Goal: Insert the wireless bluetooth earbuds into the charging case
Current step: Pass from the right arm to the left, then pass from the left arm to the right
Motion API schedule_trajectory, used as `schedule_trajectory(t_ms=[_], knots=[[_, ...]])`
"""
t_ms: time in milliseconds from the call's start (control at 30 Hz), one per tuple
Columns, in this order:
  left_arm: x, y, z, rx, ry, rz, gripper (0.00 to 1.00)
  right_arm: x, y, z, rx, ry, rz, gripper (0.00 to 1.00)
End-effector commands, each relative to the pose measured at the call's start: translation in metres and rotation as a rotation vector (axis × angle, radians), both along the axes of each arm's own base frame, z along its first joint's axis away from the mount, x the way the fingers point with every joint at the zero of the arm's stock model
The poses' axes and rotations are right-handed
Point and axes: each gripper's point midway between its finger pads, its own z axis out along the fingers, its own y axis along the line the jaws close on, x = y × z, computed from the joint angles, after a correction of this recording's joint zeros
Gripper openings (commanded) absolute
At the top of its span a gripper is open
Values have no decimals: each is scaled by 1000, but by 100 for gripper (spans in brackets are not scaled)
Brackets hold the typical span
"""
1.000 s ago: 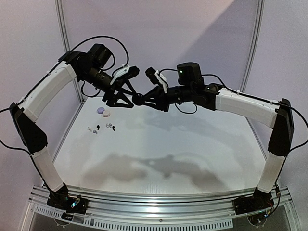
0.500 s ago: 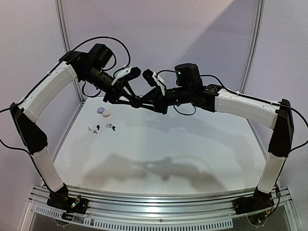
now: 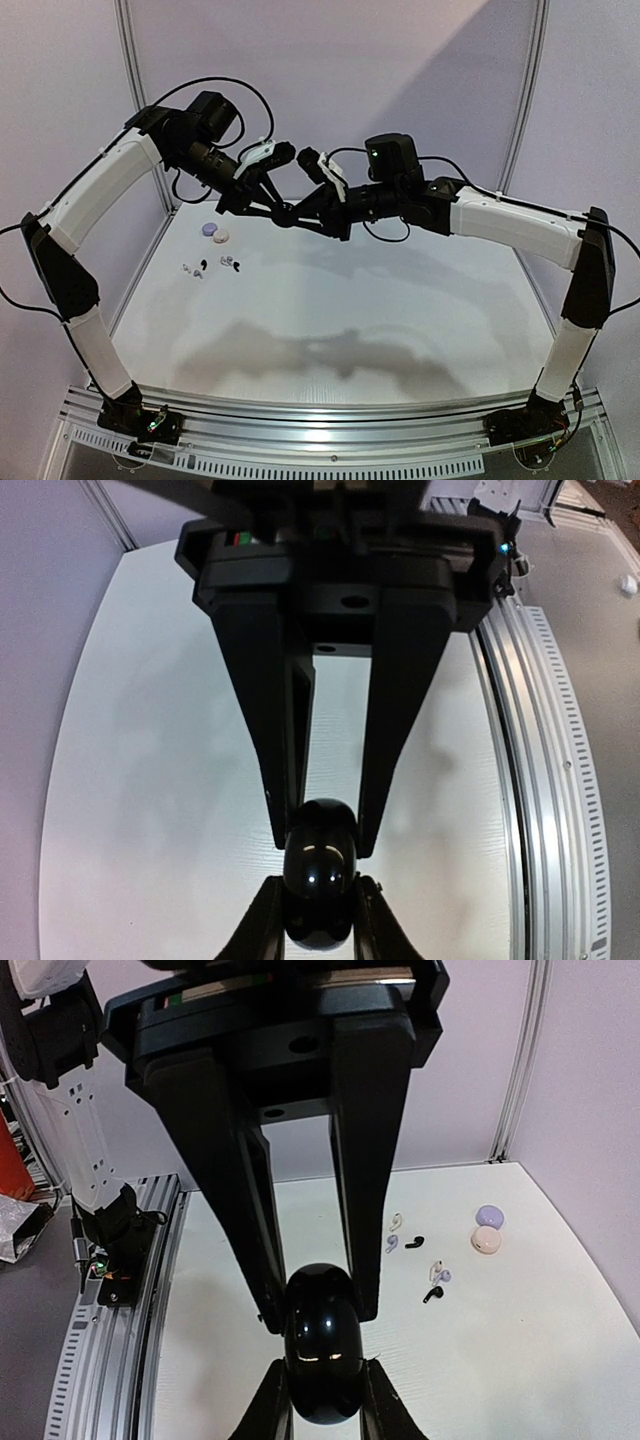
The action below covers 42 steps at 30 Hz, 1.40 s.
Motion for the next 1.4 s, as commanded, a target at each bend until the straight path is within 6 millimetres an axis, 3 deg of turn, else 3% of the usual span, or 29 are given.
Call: schedule_trajectory(t_ms=[0,67,133,233,300,433,567,633,733,900,1133,1367], knots=[[2,-9,-8,14,15,14,0,1,-9,43,104,-92,-52,22],[13,-11,0,-8,-20,58,0,6,-13,48,119,-100,-91,48],[26,-12,14,-52,-55,110,0,12,-20,59,146,-125,-147,65],[43,-12,46,-172,-58,206,0,15,-38,81,219,-146,-200,81],[50,-11,72,-282,-27,250,0,17,-53,96,304,-123,-200,86],[54,-4,120,-501,96,305,0,19,-79,130,534,0,-193,87],[35,-4,136,-630,257,274,0,17,-72,148,646,113,-129,84],[27,-1,139,-694,282,268,0,22,-65,147,676,180,-104,84],[12,13,160,-851,146,242,0,22,-56,150,733,225,-61,84],[9,22,155,-931,147,287,0,3,-31,159,724,174,44,84],[5,22,150,-970,162,283,0,-7,-7,150,707,207,124,69],[-3,19,150,-972,150,242,0,0,4,147,696,211,108,54]])
